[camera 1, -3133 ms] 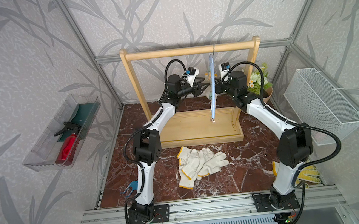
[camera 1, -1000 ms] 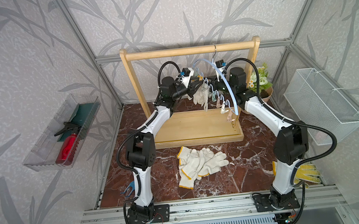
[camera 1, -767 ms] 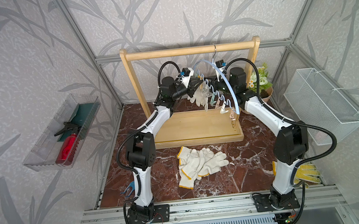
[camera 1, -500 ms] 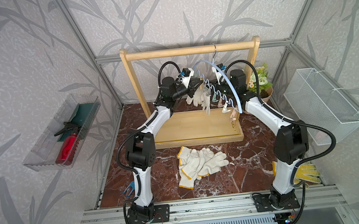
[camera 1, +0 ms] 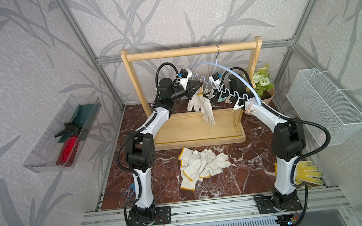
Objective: Clip the gloves onto a hanger to dry
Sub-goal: Open the clamp at the hanger, then clamp the glove onto the hanger.
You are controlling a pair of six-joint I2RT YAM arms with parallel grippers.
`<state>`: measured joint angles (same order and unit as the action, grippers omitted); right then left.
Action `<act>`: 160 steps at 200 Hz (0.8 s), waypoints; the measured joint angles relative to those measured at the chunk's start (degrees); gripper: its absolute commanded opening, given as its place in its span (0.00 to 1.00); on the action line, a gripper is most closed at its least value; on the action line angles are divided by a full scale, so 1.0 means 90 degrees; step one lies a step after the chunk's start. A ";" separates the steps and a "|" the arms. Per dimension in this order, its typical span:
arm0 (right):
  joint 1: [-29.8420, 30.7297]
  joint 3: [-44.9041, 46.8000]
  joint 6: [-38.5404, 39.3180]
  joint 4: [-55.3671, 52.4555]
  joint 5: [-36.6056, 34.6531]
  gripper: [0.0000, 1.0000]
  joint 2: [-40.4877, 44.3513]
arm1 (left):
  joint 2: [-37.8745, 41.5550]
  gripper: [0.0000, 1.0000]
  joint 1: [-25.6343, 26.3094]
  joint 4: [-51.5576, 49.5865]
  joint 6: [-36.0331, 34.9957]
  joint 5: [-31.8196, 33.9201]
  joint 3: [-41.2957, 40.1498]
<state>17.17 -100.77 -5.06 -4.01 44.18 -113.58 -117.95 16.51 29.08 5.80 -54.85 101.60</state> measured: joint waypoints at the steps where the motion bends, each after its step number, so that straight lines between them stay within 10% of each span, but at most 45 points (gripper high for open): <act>1: -0.0005 0.0000 -0.0007 0.0012 0.0027 0.00 0.0000 | 0.0002 0.00 -0.0012 0.0017 0.0053 -0.0024 -0.0002; 160: -0.0092 -0.0947 -0.0449 0.0396 0.1977 0.00 -0.0641 | -0.0121 0.00 -0.0272 0.1409 0.2013 -0.1501 0.0061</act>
<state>16.34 -109.30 -9.10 -0.45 61.98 -119.35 -119.04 14.06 41.76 23.92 -68.36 102.15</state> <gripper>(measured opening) 0.065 0.129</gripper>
